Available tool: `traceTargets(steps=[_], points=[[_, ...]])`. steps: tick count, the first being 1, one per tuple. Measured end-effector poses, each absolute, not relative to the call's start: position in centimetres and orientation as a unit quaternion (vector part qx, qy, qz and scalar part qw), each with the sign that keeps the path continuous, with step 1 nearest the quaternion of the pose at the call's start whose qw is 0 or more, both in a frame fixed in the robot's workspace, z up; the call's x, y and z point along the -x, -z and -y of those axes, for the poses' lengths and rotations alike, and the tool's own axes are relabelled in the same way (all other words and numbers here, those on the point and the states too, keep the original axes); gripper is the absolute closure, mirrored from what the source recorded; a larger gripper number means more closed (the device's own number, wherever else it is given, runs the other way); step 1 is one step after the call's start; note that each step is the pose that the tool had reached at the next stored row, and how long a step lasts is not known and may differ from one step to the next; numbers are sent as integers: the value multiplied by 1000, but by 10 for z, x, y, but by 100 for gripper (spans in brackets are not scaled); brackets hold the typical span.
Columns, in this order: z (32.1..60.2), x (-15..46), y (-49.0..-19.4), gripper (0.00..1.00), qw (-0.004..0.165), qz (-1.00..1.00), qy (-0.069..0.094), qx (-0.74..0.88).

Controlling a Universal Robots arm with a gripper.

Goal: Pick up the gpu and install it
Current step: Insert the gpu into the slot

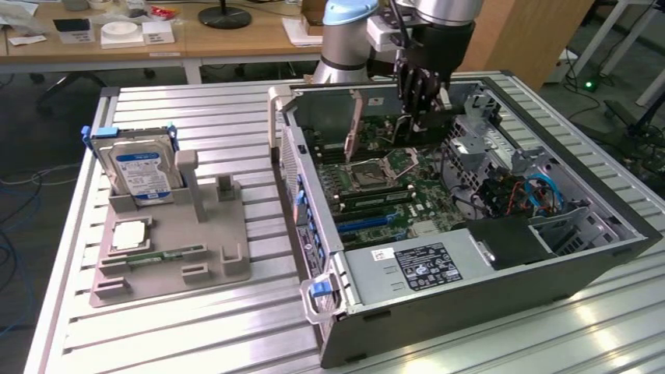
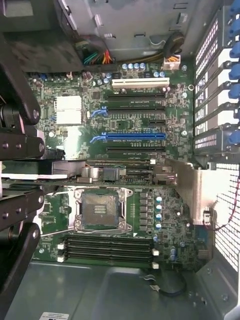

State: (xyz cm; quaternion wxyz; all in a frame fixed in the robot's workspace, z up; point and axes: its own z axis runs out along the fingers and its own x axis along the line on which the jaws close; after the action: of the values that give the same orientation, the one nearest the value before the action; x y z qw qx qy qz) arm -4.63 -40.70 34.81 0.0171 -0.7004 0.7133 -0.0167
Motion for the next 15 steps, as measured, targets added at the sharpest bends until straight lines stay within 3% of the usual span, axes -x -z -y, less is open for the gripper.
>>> traceTargets(steps=[11,15], points=[[410,51,-339,73,18,-715,17,698],[411,53,-336,73,26,-715,26,698]])
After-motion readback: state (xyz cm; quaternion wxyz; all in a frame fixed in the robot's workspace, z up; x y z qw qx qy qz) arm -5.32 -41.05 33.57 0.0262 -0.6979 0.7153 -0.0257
